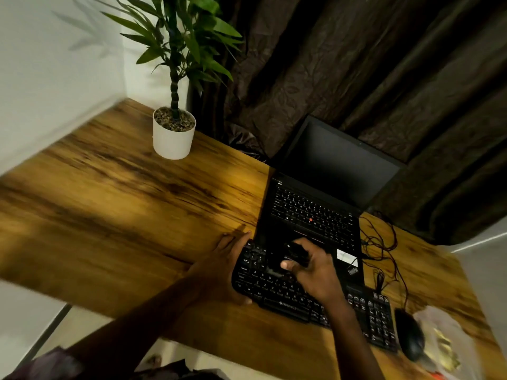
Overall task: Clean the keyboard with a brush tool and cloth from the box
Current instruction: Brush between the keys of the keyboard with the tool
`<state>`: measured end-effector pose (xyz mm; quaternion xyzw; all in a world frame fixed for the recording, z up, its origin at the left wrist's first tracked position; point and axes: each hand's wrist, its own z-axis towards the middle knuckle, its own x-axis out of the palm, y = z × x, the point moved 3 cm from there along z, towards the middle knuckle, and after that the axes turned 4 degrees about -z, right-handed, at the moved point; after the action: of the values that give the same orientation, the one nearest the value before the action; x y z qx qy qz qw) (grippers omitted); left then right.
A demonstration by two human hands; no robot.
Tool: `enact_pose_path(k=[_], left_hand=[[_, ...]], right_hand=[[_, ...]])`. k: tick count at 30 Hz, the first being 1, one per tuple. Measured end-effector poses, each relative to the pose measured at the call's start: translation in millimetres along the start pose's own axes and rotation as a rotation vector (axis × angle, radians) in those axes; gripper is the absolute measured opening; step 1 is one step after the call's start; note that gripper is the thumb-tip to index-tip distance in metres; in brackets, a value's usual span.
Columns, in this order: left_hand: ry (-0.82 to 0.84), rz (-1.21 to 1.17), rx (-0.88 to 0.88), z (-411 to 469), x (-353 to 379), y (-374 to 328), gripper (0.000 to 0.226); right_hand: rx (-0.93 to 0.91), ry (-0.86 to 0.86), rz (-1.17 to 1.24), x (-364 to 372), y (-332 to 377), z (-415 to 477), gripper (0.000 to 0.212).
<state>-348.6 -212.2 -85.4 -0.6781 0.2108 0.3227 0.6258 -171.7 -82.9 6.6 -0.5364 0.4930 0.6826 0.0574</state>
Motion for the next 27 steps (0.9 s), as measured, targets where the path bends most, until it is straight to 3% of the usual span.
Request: enact_pose_path(k=[5,15,27], left_hand=[[-0.026,0.017,0.039,-1.6,-1.4,-4.9,0.145],[0.015,0.020,0.008,1.7,0.3,-0.5,0.147],[0.038,0.030,-0.027,6.1,4.0,4.9,0.150]], right_hand=[[0.086,-0.021,-0.052,-23.7,-25.5,-11.2,0.039],[-0.017,-0.023,0.045,2.8,-4.2,-4.1,0.037],[0.038,-0.036,-0.028,-24.9,-23.8,-15.9,0.031]])
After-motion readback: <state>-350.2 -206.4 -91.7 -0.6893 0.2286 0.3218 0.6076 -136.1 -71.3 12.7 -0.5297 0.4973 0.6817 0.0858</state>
